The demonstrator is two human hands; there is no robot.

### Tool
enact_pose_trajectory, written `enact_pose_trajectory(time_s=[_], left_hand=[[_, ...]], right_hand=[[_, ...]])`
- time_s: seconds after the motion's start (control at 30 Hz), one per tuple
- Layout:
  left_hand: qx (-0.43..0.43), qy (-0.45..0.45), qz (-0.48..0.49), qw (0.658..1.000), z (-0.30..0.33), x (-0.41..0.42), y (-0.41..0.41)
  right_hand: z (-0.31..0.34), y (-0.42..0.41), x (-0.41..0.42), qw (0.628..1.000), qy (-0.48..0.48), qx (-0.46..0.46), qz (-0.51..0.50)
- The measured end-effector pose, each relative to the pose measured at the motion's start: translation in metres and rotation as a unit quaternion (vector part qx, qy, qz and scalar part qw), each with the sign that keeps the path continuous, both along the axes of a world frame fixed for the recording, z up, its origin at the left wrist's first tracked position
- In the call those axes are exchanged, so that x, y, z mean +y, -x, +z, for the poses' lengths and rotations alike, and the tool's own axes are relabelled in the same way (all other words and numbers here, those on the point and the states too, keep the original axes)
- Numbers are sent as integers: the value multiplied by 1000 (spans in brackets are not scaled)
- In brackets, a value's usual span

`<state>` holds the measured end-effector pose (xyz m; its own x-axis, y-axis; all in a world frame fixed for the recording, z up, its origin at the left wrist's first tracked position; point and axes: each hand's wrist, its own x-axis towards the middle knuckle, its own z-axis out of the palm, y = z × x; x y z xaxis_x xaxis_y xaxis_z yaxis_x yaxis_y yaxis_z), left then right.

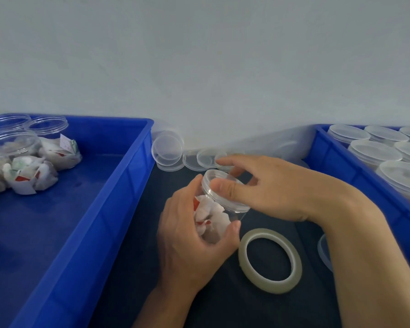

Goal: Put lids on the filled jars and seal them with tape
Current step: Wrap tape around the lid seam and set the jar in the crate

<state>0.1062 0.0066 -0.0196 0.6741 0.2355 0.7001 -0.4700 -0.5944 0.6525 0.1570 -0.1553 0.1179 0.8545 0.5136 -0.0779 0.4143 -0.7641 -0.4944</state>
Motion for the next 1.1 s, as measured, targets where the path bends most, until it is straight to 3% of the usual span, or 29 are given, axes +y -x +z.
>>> enact_pose_trajectory(time_s=[0.13,0.57,1.1], left_hand=[[14,20,-6,1000,0,0,0],[71,62,-19,995,-3,1,-1],[87,47,-12,995,0,-2,4]], right_hand=[[4,2,-7,999,-12,36,24],[1,4,9,999,32,-19,1],[-1,6,15,996,-20,-80,-19]])
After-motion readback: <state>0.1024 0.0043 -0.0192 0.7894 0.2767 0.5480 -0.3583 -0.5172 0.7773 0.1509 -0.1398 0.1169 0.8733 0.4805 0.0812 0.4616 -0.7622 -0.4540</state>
